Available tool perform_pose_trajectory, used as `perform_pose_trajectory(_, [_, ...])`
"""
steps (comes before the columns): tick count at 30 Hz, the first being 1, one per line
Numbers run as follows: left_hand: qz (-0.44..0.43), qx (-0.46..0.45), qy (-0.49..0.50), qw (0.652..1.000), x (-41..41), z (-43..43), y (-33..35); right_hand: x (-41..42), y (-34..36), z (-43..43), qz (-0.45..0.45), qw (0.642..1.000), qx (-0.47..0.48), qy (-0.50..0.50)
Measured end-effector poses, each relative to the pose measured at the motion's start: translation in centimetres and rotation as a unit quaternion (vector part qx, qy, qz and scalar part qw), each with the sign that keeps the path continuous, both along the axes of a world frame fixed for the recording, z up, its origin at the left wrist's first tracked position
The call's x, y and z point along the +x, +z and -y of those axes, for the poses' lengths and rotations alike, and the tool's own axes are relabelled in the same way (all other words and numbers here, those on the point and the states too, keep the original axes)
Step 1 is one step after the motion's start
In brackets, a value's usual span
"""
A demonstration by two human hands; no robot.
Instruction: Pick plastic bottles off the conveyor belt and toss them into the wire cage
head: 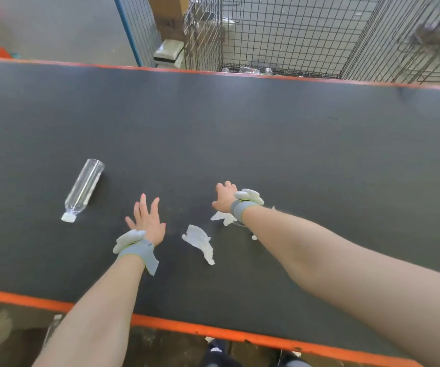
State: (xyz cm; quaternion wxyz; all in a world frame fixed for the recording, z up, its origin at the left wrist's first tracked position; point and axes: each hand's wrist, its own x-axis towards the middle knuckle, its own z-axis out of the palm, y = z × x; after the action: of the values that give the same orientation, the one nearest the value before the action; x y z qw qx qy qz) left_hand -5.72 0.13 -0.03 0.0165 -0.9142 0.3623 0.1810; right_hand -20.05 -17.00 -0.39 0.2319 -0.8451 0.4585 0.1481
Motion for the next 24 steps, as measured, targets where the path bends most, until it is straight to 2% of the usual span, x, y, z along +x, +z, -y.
perform_pose_trajectory(6, [0.026, 0.03, 0.101, 0.994, 3.3, -0.5, 0.5, 1.6, 0.0, -0.8, 0.0, 0.996, 0.065, 0.067])
perform_pose_trajectory(9, [0.032, 0.041, 0.094, 0.994, 3.9, 0.4, 0.1, 0.9, -0.2, -0.8, -0.012, 0.993, 0.09, 0.068])
perform_pose_trajectory(13, [-0.021, 0.013, 0.102, 0.995, 3.7, 3.0, -1.2, -0.7, -0.4, 0.1, -0.018, 0.992, 0.109, 0.057])
perform_pose_trajectory(15, [-0.049, 0.042, 0.094, 0.993, 2.8, 4.8, -1.7, -1.6, -0.2, 1.0, -0.012, 0.992, 0.116, 0.044])
perform_pose_trajectory(17, [-0.041, 0.082, 0.075, 0.993, 1.6, 7.0, -2.3, -2.9, 0.0, 2.5, -0.002, 0.992, 0.121, 0.026])
perform_pose_trajectory(19, [-0.03, 0.085, 0.06, 0.994, 0.7, 9.2, -2.6, -4.1, 0.2, 4.2, 0.006, 0.992, 0.128, 0.005])
perform_pose_trajectory(21, [-0.071, 0.067, 0.043, 0.994, 0.0, 12.4, -2.7, -5.0, 0.4, 6.5, 0.012, 0.991, 0.131, -0.016])
perform_pose_trajectory(24, [-0.229, -0.028, 0.11, 0.967, -1.4, 18.7, -2.4, -5.8, 0.9, 10.5, 0.031, 0.988, 0.139, -0.056])
